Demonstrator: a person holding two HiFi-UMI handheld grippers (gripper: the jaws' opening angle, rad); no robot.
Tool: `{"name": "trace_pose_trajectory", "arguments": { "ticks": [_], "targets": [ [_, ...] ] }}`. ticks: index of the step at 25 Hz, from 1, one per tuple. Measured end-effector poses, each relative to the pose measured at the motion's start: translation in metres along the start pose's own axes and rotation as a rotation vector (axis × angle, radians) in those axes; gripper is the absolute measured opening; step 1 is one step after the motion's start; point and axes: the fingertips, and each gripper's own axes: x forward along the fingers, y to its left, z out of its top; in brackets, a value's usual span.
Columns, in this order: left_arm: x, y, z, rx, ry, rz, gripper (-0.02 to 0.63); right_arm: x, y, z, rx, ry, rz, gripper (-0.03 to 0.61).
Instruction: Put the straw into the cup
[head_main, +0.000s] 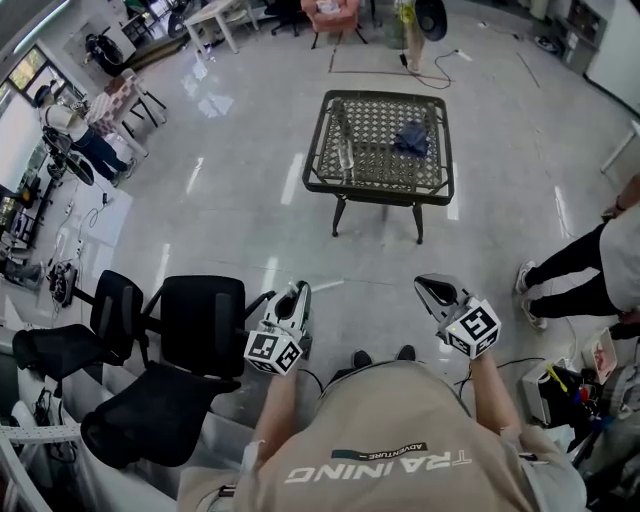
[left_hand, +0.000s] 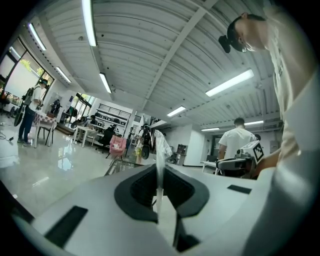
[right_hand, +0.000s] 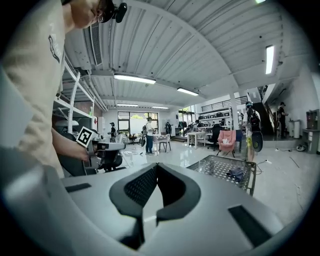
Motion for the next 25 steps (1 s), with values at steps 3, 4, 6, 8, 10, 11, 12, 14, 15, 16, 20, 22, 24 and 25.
{"name": "trace_pose_trajectory", "arguments": {
  "ticks": [3, 4, 6, 8, 10, 11, 12, 14, 15, 16, 20, 22, 24, 25],
  "targets": [
    [-0.003, 0.012, -0.003, 0.0, 0.013, -0.021, 0.035, 0.009, 0.005, -0.006, -0.003, 0.026, -0.023, 0.017],
    [-0.003, 0.017, -0.005, 0.002, 0.02, -0.031, 0.035, 0.012, 0.007, -0.008, -0.001, 0.028, -0.03, 0.017],
    [-0.001, 0.028, -0.01, 0.009, 0.036, -0.048, 0.035, 0.02, 0.009, -0.012, 0.01, 0.029, -0.044, 0.017],
    [0.002, 0.037, -0.012, 0.009, 0.044, -0.055, 0.035, 0.027, 0.012, -0.017, 0.026, 0.038, -0.051, 0.017],
    [0.004, 0.044, -0.01, 0.003, 0.043, -0.054, 0.035, 0.032, 0.012, -0.022, 0.039, 0.055, -0.05, 0.017],
    [0.005, 0.046, -0.009, 0.002, 0.042, -0.053, 0.035, 0.034, 0.011, -0.022, 0.043, 0.058, -0.049, 0.017],
    [0.007, 0.049, -0.007, 0.003, 0.041, -0.052, 0.035, 0.038, 0.009, -0.021, 0.044, 0.057, -0.046, 0.017],
    [0.01, 0.055, -0.006, 0.006, 0.041, -0.049, 0.035, 0.046, 0.004, -0.017, 0.039, 0.051, -0.038, 0.017],
    [0.012, 0.059, -0.005, 0.006, 0.041, -0.046, 0.035, 0.052, 0.001, -0.015, 0.034, 0.053, -0.032, 0.017],
    [0.014, 0.063, -0.004, 0.001, 0.04, -0.041, 0.035, 0.057, -0.001, -0.014, 0.027, 0.058, -0.025, 0.017],
    [0.031, 0.073, 0.002, -0.021, 0.036, -0.016, 0.035, 0.075, -0.021, -0.017, 0.018, 0.072, -0.007, 0.017],
    [0.045, 0.077, 0.007, -0.015, 0.034, -0.01, 0.035, 0.085, -0.039, -0.015, 0.021, 0.056, -0.01, 0.017],
    [0.058, 0.08, 0.012, -0.01, 0.039, -0.004, 0.035, 0.097, -0.057, -0.009, 0.022, 0.035, -0.011, 0.017],
    [0.064, 0.082, 0.014, -0.005, 0.044, -0.001, 0.035, 0.104, -0.065, -0.006, 0.018, 0.03, -0.007, 0.017]
  ]
}}
